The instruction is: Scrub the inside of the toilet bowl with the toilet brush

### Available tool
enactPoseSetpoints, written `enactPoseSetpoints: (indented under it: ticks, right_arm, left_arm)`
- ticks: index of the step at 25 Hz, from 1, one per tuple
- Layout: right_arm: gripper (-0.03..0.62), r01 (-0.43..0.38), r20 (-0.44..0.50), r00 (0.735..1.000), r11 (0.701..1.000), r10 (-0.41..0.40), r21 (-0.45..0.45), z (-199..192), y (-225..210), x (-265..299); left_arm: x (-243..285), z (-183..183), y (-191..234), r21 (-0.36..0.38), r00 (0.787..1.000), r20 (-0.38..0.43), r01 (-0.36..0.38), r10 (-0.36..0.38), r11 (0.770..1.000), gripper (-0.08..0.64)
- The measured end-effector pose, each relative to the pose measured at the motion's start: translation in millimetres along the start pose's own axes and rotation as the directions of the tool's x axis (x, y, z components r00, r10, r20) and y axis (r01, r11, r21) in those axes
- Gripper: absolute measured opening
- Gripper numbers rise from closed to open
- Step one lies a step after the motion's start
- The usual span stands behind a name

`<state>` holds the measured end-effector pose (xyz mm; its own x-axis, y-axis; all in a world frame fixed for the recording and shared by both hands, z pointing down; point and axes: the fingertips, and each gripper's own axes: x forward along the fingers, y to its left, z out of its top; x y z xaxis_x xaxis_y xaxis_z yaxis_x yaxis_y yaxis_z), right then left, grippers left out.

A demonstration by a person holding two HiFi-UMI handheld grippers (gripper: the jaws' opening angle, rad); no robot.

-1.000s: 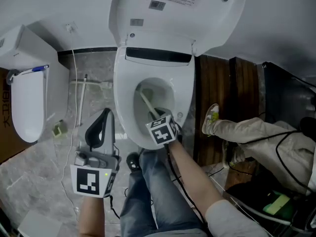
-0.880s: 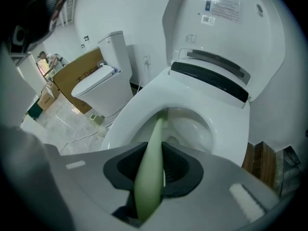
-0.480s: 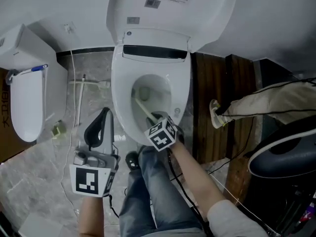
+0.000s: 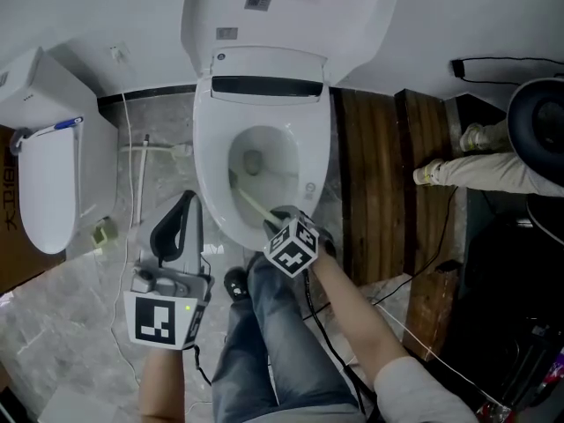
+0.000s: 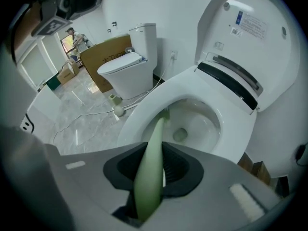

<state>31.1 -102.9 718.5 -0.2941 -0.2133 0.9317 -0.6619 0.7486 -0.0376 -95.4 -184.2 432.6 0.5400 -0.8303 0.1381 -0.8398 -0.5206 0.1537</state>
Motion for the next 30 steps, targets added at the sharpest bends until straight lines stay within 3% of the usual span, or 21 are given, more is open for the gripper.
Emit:
enactPoseSetpoints:
  ticks: [12, 20, 30]
  right_arm:
    - [0.089, -0.041, -0.078, 0.997, 0.983, 0.028, -0.176, -41.9, 23.7, -23.3]
    - [0.087, -0.059, -0.186, 0.983, 0.945, -0.002, -0.321, -71.7, 18.9, -35.0]
    - [0.087, -0.013, -0.163, 0.986, 0.980, -0.019, -0.196, -75.7, 11.3, -36.0]
  left_arm:
    - [-13.4, 0.3, -23.6, 0.020, 0.999, -0.016, 0.035, -0.035, 0.999, 0.003]
    - [-16.7, 6.0, -37.0, 0.028, 0.998, 0.000, 0.059, -0.059, 0.998, 0.003]
    - [-24.3, 4.7, -38.6, 0.039, 0.998, -0.003, 0.057, -0.057, 0.998, 0.003]
